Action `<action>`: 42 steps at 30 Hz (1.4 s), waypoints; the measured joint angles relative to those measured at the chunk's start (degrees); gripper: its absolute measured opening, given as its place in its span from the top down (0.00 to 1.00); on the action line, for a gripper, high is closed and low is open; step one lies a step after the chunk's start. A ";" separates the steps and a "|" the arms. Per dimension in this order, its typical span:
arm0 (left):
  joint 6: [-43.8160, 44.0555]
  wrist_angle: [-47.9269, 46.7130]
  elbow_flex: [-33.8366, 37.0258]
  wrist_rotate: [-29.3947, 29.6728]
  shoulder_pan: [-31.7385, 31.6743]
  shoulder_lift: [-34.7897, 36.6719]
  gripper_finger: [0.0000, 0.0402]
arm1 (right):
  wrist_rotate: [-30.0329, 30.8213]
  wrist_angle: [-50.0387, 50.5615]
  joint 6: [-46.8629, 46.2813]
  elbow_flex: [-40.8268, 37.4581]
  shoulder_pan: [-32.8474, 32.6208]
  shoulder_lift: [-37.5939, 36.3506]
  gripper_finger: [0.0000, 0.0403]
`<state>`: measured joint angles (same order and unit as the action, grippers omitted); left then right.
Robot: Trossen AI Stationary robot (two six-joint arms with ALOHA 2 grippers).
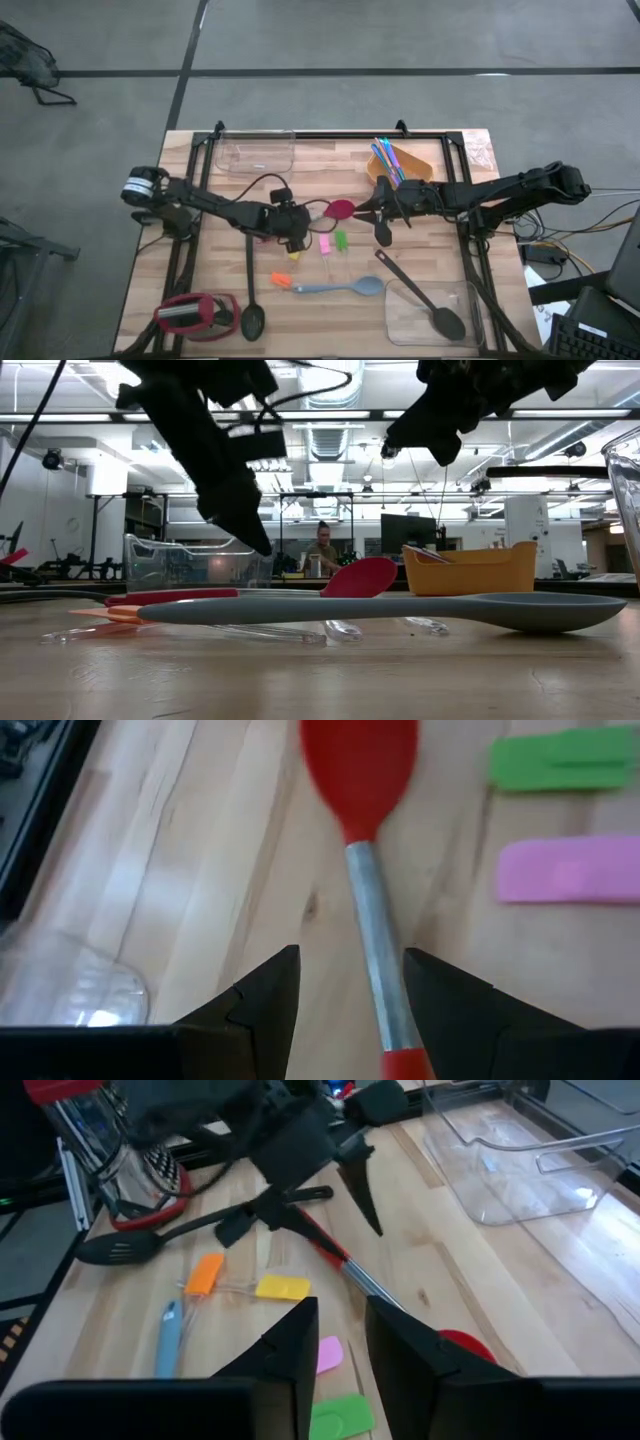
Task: Pick & Place Kitchen Items
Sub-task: Put the red serving spoon into the bottom transparent bin
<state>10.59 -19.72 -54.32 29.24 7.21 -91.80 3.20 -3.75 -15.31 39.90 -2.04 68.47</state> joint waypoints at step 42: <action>-1.88 13.75 5.05 -15.31 -4.08 -7.44 0.81 | -0.02 -1.22 -0.09 -0.60 0.02 0.00 0.66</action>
<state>8.71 -5.97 -49.27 13.93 3.14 -99.24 3.18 -4.97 -15.40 39.30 -2.02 68.47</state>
